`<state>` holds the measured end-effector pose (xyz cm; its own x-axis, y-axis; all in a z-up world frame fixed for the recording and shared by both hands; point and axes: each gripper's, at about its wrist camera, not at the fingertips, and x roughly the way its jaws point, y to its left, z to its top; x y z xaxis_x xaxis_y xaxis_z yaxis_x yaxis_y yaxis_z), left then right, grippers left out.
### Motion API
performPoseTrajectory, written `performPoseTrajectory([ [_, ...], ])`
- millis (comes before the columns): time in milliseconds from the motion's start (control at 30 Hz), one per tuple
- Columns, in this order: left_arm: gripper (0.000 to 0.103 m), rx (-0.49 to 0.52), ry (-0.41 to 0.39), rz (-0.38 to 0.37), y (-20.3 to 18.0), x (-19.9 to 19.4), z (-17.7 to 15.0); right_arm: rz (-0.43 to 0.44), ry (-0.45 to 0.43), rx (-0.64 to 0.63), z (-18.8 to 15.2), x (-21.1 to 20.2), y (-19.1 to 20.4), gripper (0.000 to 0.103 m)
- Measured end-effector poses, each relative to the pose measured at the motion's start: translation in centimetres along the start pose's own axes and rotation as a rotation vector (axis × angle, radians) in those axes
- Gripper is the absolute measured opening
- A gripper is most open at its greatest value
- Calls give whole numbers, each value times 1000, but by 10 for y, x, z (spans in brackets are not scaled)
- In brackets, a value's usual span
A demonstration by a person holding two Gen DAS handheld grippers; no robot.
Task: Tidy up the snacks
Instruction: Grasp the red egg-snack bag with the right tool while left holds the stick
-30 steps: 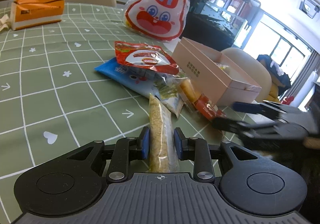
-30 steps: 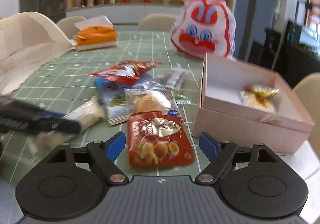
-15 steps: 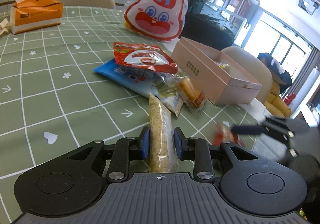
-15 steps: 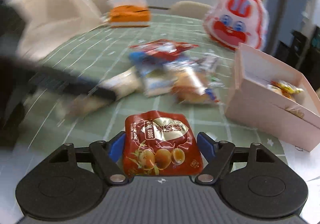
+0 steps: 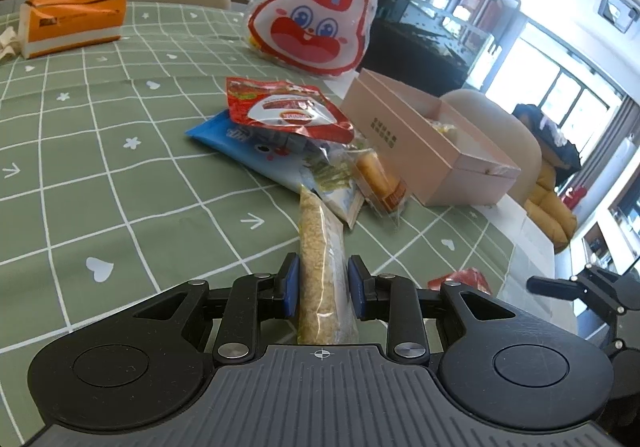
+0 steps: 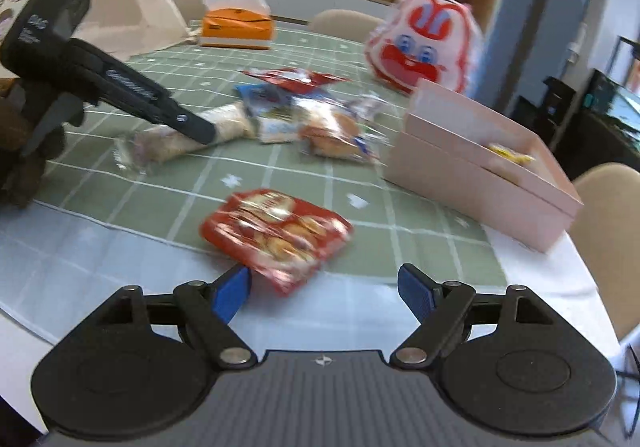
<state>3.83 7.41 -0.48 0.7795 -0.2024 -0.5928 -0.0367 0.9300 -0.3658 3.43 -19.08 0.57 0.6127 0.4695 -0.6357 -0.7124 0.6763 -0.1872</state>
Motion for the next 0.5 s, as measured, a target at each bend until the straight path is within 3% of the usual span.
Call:
performPoseTrajectory([
  [233,31,29,0,6,-5,1,-2,119,-74,161,4,-16,-9,81],
  [367,31,32,5,9,-7,0,-3,77,-109,250,21,-4,4,81],
  [500,31,59,14,22,-14,0,-4,-8,-77,211,33,20,28,81],
])
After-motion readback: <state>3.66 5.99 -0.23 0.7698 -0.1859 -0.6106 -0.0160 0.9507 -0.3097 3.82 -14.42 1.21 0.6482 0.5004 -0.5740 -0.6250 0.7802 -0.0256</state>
